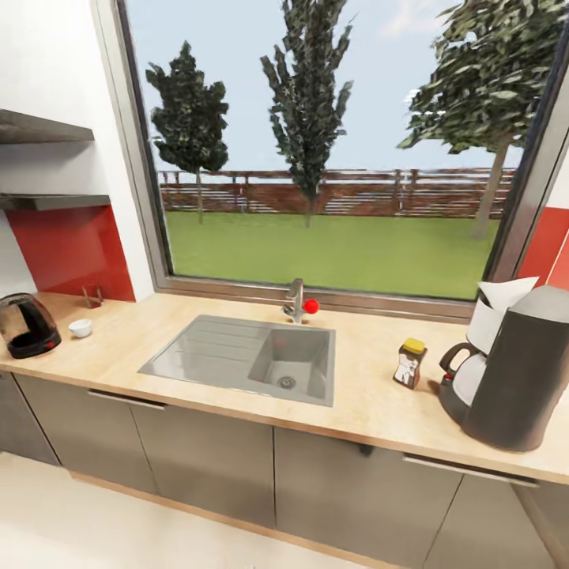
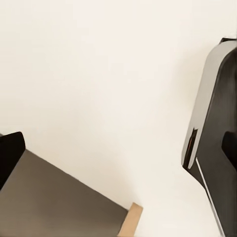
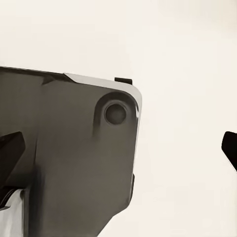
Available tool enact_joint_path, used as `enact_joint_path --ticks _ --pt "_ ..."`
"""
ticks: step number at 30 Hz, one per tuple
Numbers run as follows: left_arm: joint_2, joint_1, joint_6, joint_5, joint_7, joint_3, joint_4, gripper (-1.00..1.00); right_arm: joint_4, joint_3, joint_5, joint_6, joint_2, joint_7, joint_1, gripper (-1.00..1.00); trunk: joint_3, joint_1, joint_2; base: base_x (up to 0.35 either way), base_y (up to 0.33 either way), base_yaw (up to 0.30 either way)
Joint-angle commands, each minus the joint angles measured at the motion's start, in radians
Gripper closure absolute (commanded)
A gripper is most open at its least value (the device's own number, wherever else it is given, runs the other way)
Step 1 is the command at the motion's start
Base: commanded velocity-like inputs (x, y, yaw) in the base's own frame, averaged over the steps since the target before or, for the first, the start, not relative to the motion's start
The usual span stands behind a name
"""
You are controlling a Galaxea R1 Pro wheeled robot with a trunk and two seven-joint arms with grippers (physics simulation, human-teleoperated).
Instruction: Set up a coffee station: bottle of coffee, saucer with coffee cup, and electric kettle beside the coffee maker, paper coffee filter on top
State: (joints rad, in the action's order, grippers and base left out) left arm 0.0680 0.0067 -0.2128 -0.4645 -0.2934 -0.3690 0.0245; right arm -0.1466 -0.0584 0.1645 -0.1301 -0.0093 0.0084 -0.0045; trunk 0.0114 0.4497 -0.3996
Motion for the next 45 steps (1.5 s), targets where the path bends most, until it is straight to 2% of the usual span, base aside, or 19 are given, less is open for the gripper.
enact_joint_path --ticks 1,6,7,9,39,45 --pt "0.000 0.000 -0.004 -0.008 -0.001 -0.008 -0.003 -1.00 0.001 -0.006 0.009 -0.003 0.000 0.001 0.000 -1.00 0.000 0.000 0.000 0.000 0.000 0.279" --pt "-0.001 0.000 -0.003 -0.008 0.002 -0.009 -0.008 -1.00 0.001 -0.006 0.009 -0.003 0.000 0.002 0.000 -1.00 0.000 0.000 0.000 0.000 0.000 0.279" --pt "-0.008 0.001 -0.001 0.004 0.005 -0.017 -0.009 -1.00 0.001 -0.006 0.009 -0.003 0.000 0.002 0.000 -1.00 0.000 0.000 0.000 0.000 0.000 0.279" --pt "-0.008 0.001 -0.002 0.004 0.005 -0.018 -0.009 -1.00 0.001 -0.006 0.009 -0.003 0.000 0.002 0.000 -1.00 0.000 0.000 0.000 0.000 0.000 0.279" --pt "-0.017 0.001 -0.003 0.004 0.008 -0.018 -0.043 -1.00 0.001 -0.008 0.010 -0.004 -0.010 0.001 0.000 -1.00 0.000 0.000 0.000 0.001 0.000 0.279" --pt "-0.018 0.001 -0.003 0.003 0.007 -0.016 -0.044 -1.00 0.001 -0.007 0.010 -0.005 -0.011 0.001 0.000 -1.00 0.000 0.000 0.000 0.158 0.054 0.279"
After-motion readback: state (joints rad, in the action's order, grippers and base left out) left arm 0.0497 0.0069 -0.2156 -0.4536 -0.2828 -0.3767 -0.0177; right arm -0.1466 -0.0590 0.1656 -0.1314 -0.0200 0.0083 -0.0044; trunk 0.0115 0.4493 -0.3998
